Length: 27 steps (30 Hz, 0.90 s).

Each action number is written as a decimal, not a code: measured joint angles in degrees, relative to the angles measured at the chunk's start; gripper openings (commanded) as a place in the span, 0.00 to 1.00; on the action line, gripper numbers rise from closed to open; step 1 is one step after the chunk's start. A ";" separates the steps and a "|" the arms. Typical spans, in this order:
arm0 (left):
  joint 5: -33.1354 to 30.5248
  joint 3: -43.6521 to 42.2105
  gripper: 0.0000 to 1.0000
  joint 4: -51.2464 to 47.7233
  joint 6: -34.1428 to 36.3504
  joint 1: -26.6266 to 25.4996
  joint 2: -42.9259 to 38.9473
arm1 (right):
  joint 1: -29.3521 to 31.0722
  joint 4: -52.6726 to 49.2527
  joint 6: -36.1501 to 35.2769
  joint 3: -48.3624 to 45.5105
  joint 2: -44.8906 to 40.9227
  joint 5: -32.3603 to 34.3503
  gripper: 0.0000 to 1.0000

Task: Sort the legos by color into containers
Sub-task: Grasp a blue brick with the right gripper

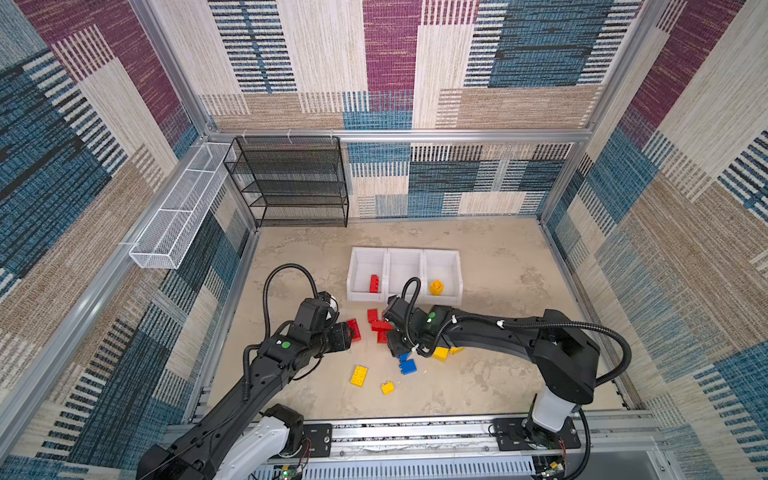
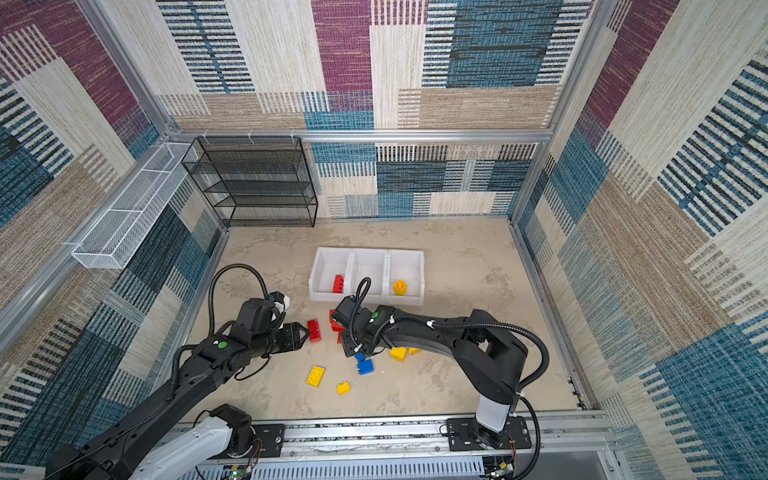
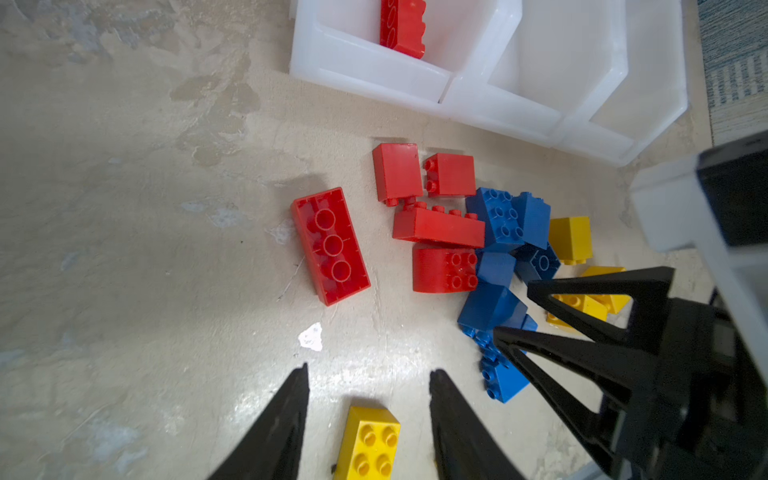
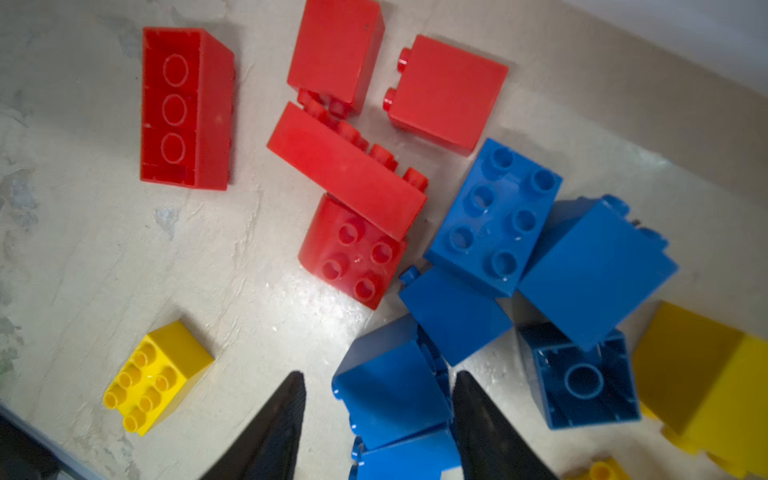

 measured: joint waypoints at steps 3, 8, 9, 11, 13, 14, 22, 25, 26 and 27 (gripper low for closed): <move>0.00 -0.48 0.51 -0.02 -0.24 -0.02 -0.17 | 0.11 -0.50 -2.82 0.44 0.92 0.00 0.60; 0.02 -1.31 0.51 0.00 -1.38 -0.02 -0.55 | 0.20 -1.11 -7.39 0.46 1.55 0.04 0.60; 0.00 -1.49 0.51 0.00 -1.51 -0.02 -0.72 | 0.20 -1.11 -8.33 0.46 1.79 0.04 0.60; 0.00 -1.73 0.51 0.00 -1.60 -0.02 -1.03 | 0.20 -1.29 -9.53 0.48 2.21 0.09 0.60; -0.02 -1.75 0.51 0.00 -1.79 -0.02 -1.11 | 0.20 -1.75 -10.67 0.81 2.71 0.28 0.59; -0.02 -1.75 0.51 0.00 -1.84 -0.02 -1.14 | 0.20 -1.84 -10.93 1.01 2.97 0.42 0.59; -0.02 -1.79 0.51 0.00 -2.38 -0.02 -1.44 | 0.20 -2.38 -12.61 2.99 5.03 0.66 0.51; -0.02 -1.95 0.51 0.00 -2.38 -0.02 -1.55 | 0.20 -2.29 -12.94 3.13 5.22 0.66 0.51; -0.02 -1.99 0.51 0.00 -2.38 -0.02 -1.55 | 0.20 -2.29 -12.94 3.13 5.22 0.66 0.51; -0.02 -2.05 0.51 0.00 -2.38 -0.02 -1.55 | 0.26 -2.29 -12.94 3.13 5.22 0.66 0.53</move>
